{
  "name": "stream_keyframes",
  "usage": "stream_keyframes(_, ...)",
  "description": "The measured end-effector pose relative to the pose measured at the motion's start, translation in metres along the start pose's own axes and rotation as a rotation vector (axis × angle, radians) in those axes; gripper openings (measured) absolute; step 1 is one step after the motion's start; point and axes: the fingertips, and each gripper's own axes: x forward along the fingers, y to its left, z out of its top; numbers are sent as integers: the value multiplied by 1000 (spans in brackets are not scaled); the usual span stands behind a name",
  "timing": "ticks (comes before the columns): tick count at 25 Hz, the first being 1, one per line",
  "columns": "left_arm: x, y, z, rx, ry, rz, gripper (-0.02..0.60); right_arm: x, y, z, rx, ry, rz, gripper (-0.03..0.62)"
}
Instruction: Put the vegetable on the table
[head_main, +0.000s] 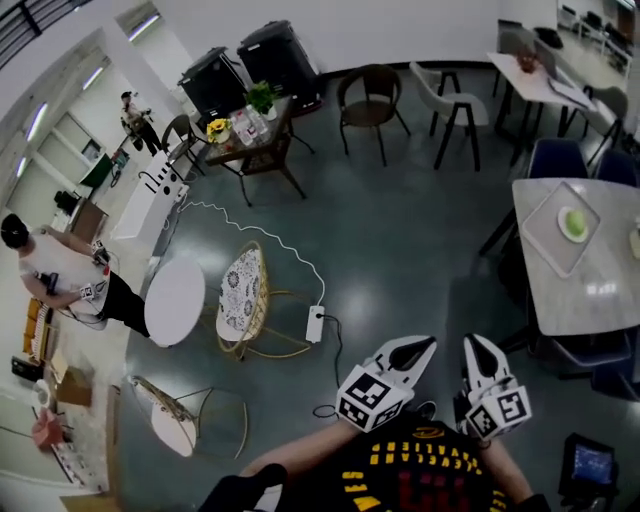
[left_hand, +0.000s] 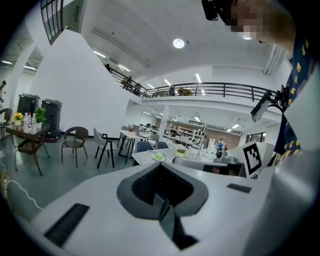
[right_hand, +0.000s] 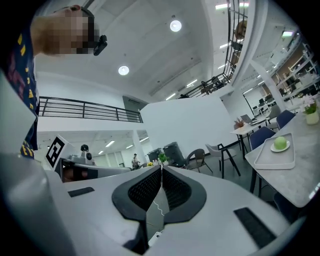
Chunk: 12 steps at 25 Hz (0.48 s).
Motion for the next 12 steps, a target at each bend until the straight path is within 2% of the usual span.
stream_keyframes(6,68,4,2,-8,45,-114,2,6,-58,10,12,-1,-105,-3)
stream_keyframes(12,127,64,47,-15,13,-180,2,72,-106,46,-18,-8,-179,-2)
